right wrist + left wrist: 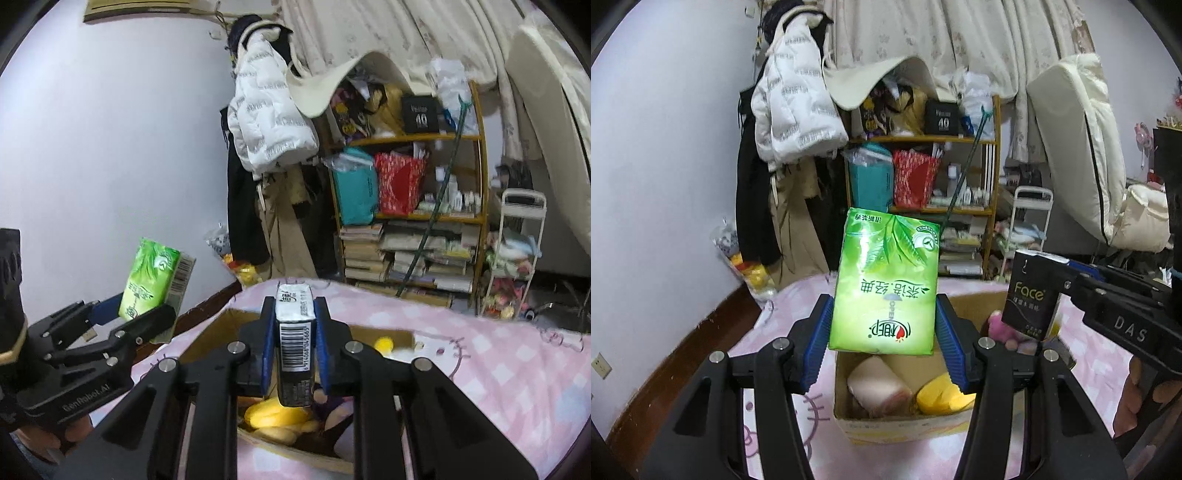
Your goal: Organize soft objects
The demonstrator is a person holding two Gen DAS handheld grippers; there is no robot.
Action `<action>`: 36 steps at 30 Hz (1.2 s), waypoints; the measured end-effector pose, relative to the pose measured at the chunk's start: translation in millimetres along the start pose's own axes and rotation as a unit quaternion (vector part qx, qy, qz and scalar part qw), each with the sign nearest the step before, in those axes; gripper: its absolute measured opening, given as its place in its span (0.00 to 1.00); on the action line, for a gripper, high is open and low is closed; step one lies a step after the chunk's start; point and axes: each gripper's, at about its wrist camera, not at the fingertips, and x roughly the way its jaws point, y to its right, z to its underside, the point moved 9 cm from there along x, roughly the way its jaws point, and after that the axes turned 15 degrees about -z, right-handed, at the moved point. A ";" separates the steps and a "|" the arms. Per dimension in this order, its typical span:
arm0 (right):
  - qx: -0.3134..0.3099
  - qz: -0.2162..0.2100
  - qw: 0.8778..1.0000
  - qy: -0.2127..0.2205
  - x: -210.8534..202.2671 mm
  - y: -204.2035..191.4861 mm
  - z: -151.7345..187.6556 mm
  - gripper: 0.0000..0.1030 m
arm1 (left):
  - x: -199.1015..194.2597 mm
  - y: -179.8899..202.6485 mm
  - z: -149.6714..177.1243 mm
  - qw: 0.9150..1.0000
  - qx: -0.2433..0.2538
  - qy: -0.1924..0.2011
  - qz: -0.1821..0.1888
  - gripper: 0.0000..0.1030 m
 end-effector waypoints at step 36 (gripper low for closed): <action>0.036 -0.005 0.999 -0.028 -26.3 2.2 25.5 0.81 | -39.5 -47.9 27.9 0.998 -0.023 -0.034 -0.040 0.88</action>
